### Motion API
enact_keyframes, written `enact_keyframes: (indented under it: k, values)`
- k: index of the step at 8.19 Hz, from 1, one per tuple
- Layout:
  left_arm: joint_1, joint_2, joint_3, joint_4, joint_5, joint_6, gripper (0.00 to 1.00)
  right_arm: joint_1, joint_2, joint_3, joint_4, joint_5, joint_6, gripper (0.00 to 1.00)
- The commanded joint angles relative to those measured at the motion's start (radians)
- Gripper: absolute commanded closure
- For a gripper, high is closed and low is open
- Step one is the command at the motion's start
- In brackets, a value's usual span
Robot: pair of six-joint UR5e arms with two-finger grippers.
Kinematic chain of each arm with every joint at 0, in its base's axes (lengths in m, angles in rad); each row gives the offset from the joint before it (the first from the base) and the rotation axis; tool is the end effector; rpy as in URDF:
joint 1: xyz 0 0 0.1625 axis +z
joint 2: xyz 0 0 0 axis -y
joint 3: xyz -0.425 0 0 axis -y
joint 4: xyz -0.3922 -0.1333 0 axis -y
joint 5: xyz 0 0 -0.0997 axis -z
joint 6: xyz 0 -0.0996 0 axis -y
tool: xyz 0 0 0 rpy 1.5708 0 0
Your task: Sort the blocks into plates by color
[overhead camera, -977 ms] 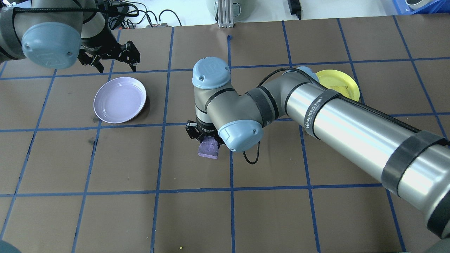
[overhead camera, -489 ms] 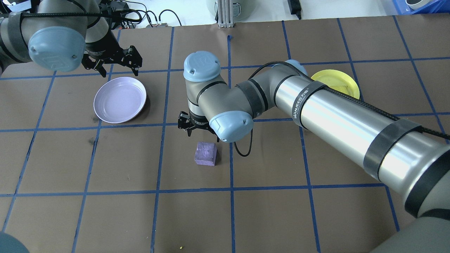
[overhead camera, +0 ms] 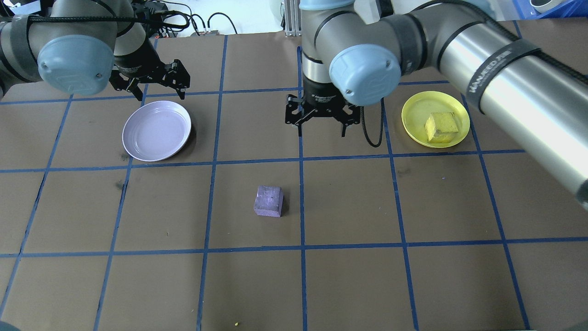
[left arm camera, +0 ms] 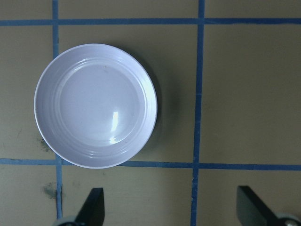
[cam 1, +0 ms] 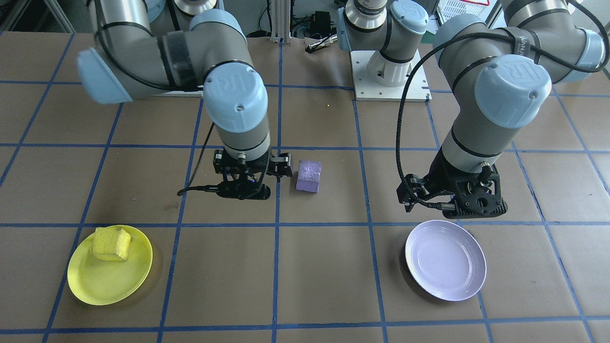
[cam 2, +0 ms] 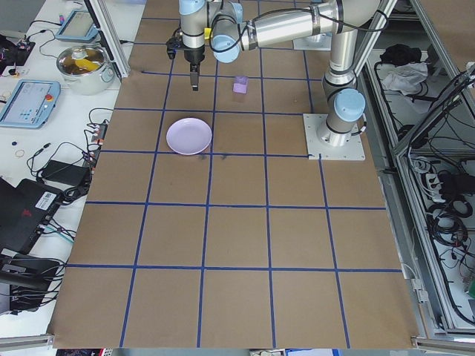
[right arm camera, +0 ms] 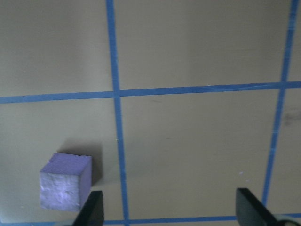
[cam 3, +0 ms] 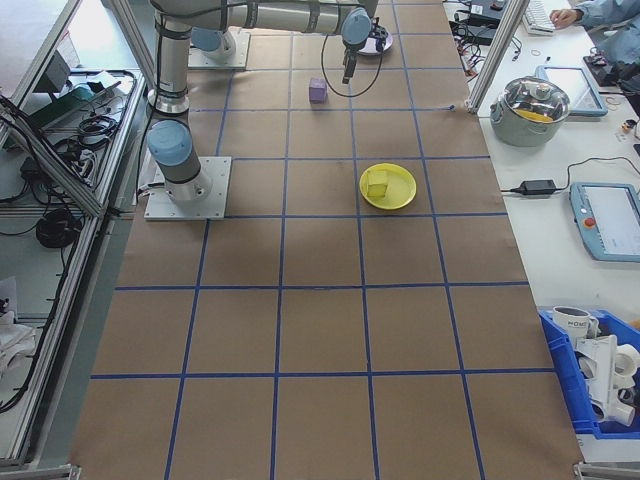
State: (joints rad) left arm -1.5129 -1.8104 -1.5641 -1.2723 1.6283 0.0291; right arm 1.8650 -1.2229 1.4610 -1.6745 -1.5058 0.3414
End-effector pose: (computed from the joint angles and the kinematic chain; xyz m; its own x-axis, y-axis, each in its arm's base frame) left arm -0.0933 -0.5949 0.3921 -0.9977 -0.0325 -0.0592 -0.0287 0.9975 -0.0638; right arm 0.3111 -0.5447 0.3577 -0.9985 0.0527 -0.0158 0.0498 0.9878 0.1478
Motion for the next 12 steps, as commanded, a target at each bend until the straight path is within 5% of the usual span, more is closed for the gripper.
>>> enact_keyframes:
  k: [1, 3, 5, 12]
  values:
    - [-0.106, 0.005, -0.055, 0.002, -0.032, -0.027, 0.00, -0.157, -0.203, -0.008, 0.227, -0.033, -0.232, 0.00]
    - [-0.196, 0.019, -0.111, -0.001, -0.041, -0.046, 0.00, -0.158, -0.341, -0.002, 0.266, -0.094, -0.231, 0.00]
    - [-0.237, -0.012, -0.171, 0.008, -0.105, -0.096, 0.00, -0.162, -0.343, -0.001, 0.266, -0.102, -0.234, 0.00]
    - [-0.342, -0.026, -0.295, 0.028, -0.110, -0.113, 0.00, -0.168, -0.340, 0.058, 0.217, -0.105, -0.226, 0.00]
